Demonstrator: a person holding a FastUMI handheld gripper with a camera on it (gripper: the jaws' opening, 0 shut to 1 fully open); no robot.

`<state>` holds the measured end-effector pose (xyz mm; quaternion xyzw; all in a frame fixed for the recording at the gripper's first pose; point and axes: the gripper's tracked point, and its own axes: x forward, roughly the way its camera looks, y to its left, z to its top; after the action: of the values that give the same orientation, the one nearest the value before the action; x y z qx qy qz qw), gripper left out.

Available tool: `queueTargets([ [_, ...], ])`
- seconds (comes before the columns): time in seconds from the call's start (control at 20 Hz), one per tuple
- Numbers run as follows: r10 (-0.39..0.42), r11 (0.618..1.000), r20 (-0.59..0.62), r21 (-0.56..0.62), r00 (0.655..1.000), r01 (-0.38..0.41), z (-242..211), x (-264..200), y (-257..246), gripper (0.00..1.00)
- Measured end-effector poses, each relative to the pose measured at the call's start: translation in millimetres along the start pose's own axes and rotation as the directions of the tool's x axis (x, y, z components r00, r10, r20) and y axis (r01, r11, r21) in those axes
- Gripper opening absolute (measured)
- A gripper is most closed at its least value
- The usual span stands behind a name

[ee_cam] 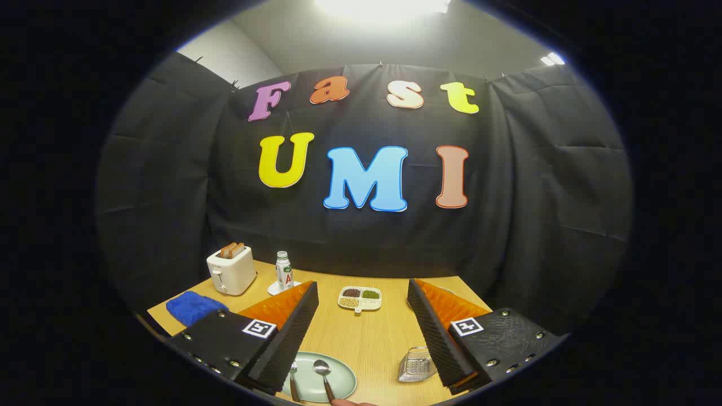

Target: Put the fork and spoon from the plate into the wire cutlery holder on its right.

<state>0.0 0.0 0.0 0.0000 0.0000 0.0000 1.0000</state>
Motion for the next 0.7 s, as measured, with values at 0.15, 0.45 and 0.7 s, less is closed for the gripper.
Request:
queueTargets([
  [0.15, 0.008, 1.0, -0.024, -0.003, 1.0, -0.008, -7.4, 1.5, 1.7, 0.97],
  [0.45, 0.032, 0.999, -0.065, -0.023, 0.997, -0.034, -22.8, 4.2, 8.1, 0.97],
  [0.7, 0.051, 0.998, -0.099, -0.043, 0.994, -0.055, -36.7, 6.0, 13.1, 0.97],
])
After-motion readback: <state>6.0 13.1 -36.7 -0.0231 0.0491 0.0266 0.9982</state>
